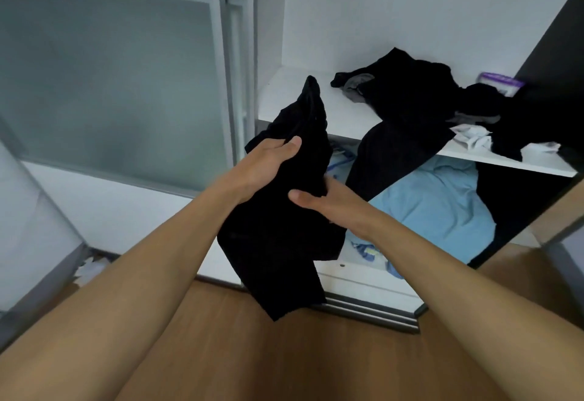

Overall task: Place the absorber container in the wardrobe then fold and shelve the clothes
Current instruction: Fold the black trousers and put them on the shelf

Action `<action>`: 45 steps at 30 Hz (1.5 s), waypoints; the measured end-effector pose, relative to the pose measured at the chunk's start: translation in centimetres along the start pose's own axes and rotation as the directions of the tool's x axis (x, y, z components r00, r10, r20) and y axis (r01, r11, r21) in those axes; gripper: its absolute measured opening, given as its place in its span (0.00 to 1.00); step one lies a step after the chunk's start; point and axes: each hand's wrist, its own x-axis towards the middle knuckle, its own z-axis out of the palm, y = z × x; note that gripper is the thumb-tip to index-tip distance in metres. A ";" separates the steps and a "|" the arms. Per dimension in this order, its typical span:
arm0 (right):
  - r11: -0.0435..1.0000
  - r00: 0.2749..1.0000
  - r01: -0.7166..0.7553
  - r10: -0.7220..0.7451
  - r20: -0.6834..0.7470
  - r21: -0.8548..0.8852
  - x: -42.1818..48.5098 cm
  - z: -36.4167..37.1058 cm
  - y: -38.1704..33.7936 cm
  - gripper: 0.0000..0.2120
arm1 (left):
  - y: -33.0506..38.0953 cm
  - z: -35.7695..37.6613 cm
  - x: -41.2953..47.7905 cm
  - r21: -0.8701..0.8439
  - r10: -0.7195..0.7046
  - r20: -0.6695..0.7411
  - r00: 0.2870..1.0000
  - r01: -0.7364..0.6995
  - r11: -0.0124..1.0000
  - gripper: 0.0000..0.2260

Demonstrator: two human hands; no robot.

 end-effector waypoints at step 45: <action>0.503 0.983 0.100 -0.185 0.006 -0.859 -1.2 -8.8 -3.9 0.18 | -1.0 -0.3 0.5 0.808 -0.288 0.163 0.944 0.041 0.588 0.12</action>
